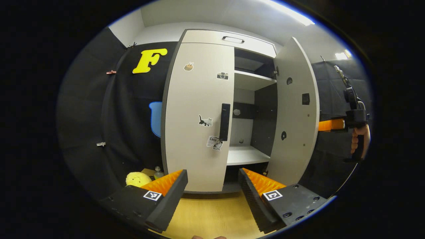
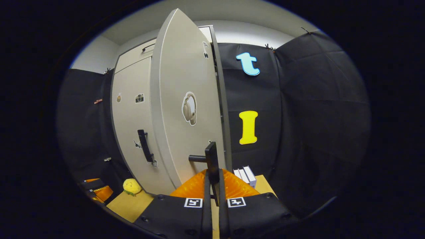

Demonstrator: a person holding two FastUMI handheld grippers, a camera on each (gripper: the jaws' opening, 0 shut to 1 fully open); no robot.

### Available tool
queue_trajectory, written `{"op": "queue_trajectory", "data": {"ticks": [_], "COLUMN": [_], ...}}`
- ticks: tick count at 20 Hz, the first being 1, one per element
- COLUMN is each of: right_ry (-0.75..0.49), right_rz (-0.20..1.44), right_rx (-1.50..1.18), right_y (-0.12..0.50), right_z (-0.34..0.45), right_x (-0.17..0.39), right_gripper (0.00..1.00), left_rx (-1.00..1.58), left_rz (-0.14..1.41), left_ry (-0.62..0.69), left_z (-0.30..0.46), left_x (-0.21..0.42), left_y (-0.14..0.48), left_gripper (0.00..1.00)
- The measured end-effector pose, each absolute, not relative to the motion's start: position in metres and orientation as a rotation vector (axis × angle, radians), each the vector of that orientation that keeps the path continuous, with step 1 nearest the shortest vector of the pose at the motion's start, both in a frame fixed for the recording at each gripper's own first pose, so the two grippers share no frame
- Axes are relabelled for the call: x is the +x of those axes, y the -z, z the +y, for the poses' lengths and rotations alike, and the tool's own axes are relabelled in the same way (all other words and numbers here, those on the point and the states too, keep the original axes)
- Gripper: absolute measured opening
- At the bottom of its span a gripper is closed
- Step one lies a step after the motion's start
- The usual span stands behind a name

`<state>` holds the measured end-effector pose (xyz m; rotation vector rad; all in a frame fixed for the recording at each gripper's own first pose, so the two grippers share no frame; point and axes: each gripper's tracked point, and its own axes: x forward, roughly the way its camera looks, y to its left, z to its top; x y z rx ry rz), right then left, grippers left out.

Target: Open the right door of the double-door shoe cabinet with the right hand, and open the left door with the left hand.

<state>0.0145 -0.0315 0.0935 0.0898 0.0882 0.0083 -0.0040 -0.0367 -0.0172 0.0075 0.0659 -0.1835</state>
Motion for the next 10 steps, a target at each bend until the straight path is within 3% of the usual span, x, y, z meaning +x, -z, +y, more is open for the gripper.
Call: {"op": "queue_trajectory", "data": {"ticks": [2,3,4,10], "right_ry": [0.053,0.051,0.021,0.016], "right_rz": [0.085,0.070,0.082,0.056], "right_rx": [0.043,0.055,0.101,0.114], "right_y": [-0.092,-0.101,-0.094,-0.092], "right_z": [-0.059,-0.063,-0.072,-0.071], "right_x": [0.018,-0.004,0.022,0.007], "right_gripper": [0.12,0.09,0.05,0.05], "left_rx": [0.005,0.007,0.011,0.043], "left_rz": [0.062,0.059,0.056,0.027], "left_ry": [0.192,0.197,0.203,0.234], "left_z": [-0.045,-0.048,-0.052,-0.064], "left_x": [0.001,0.003,0.004,0.013], "left_y": [0.016,0.016,0.015,0.008], "left_gripper": [0.95,0.95,0.95,0.95]}}
